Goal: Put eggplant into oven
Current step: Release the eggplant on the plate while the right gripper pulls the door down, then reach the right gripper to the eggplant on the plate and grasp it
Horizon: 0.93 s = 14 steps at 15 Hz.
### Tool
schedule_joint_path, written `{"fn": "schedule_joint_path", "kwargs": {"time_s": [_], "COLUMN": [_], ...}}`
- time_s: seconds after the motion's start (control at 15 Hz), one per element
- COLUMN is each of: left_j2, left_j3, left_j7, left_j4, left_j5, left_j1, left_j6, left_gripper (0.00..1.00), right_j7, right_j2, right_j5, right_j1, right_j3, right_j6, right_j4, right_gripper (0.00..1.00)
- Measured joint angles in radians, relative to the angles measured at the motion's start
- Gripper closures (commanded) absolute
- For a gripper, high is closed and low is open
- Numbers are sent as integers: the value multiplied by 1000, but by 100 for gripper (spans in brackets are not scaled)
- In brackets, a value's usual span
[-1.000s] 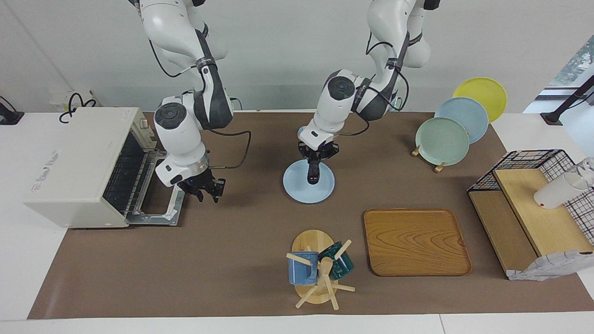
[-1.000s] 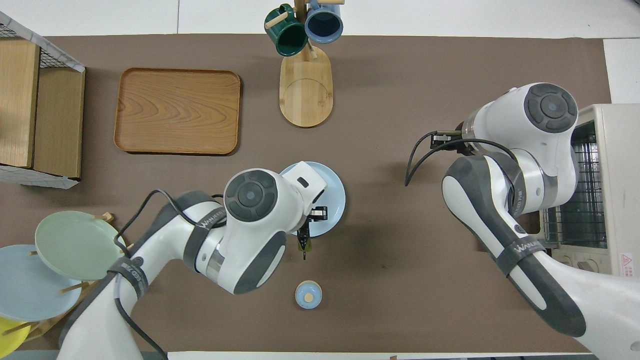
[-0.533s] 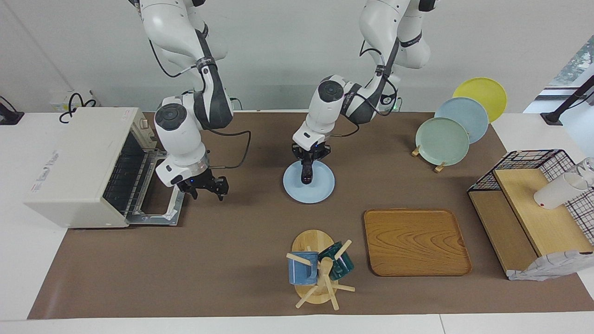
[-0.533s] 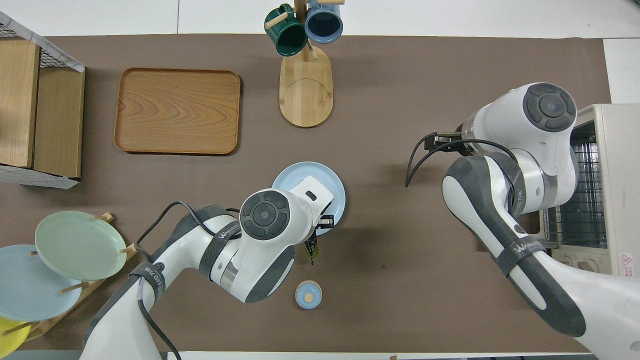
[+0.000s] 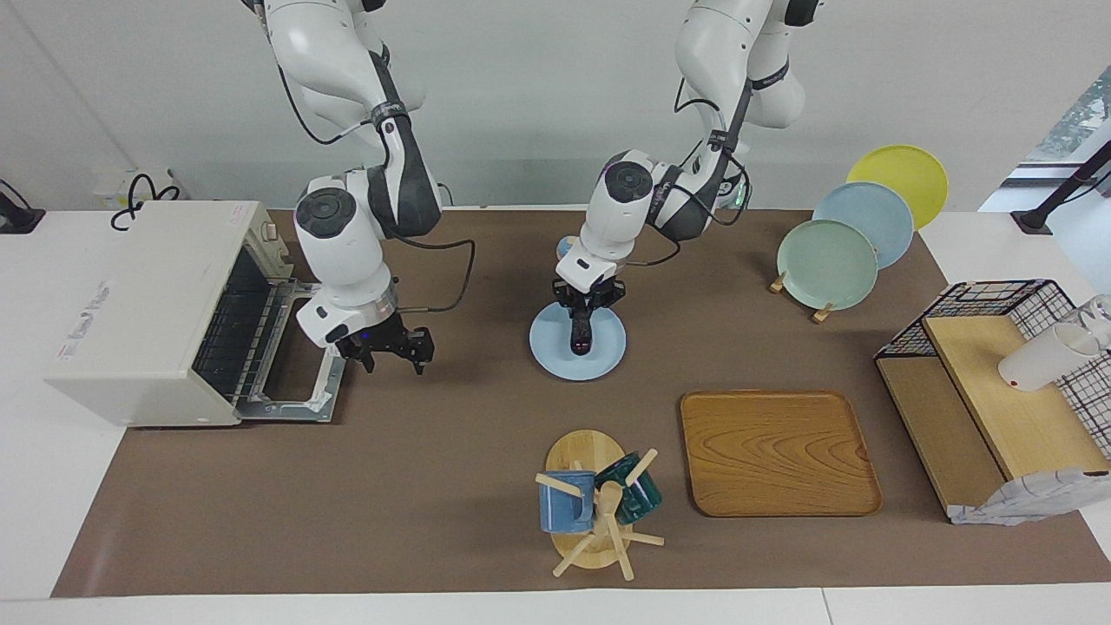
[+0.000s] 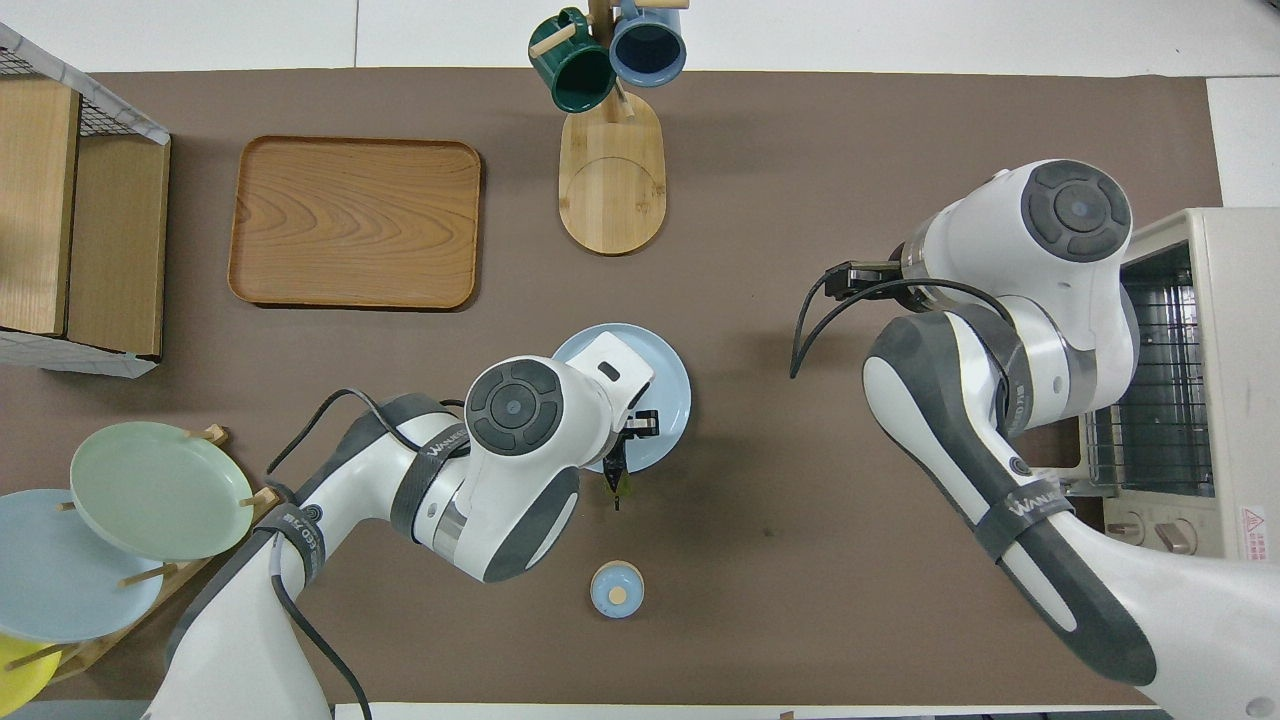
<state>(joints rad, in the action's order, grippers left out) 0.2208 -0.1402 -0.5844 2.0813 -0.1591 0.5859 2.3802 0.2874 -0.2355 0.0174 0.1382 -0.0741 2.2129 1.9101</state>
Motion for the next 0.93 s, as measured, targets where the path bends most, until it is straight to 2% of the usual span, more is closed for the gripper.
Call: {"fn": "schedule_joint_path", "kwargs": {"time_s": [0.13,0.33,0.47,0.67,0.93], "left_j2": [-26,-84,-119,-174,-239], "left_j3": [2,6,10,17,23], "left_j7": [36,97,158,320,540], "left_j4": [-40,-159,-229,-281,-284], "left_j5": [0,0,0,1,28], "left_j1": [-48,-152,-230,-389,-563], "left_j6": [-75,-289,-400,-500,-594], "left_gripper": [0,0,0,0,0], "right_j7": [0,3,65,227,437], "right_j2": [0,0,-2,-42,-185], "right_j5": [0,-1,-3,-2,73], "right_j1": [-1,5,44,184,377], "right_j3": [1,-3,-6,-10,-11], "right_j6": [0,-11,-28,-89,-132], "right_j4": [0,-17,-57,-173,-364], "right_gripper": [0,0,0,0,0]}}
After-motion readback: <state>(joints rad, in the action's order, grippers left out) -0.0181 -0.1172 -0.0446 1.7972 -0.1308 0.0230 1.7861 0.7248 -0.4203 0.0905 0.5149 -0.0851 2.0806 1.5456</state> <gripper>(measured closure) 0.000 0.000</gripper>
